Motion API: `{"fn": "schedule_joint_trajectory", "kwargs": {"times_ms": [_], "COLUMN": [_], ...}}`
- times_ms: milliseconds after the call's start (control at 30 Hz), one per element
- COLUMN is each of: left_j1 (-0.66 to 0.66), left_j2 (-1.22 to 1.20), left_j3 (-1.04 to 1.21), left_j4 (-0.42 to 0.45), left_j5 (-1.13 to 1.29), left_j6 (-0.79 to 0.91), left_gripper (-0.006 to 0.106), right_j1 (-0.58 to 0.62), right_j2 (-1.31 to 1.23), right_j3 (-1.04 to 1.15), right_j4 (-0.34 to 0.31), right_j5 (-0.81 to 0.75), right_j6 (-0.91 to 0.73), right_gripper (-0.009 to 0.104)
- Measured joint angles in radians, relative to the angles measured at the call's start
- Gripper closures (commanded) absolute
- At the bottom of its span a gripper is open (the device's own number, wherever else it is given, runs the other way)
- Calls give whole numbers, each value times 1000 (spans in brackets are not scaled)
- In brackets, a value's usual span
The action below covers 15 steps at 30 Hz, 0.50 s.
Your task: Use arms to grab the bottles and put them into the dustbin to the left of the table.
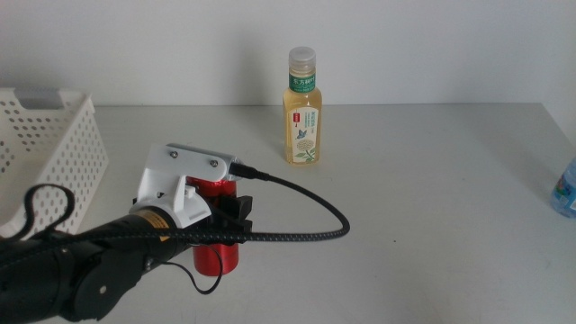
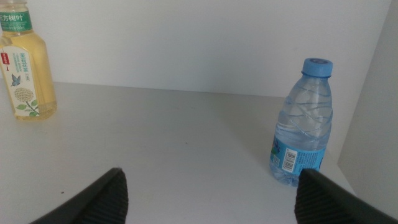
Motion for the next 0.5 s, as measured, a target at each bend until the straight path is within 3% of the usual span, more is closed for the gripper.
{"fn": "schedule_joint_trajectory", "kwargs": {"times_ms": [33, 233, 500], "left_j1": [5, 55, 91], "left_j2": [-51, -144, -148], "left_j3": [-54, -258, -358], "left_j4": [-32, -102, -105], "left_j5": [195, 746, 1001], "left_j6": [24, 10, -55], "left_gripper": [102, 102, 102], "right_j1": [0, 0, 0], "right_j2": [0, 0, 0], "right_j3": [0, 0, 0], "right_j4": [0, 0, 0], "right_j5": [0, 0, 0], "right_j6": [0, 0, 0], "right_gripper": [1, 1, 1]}}
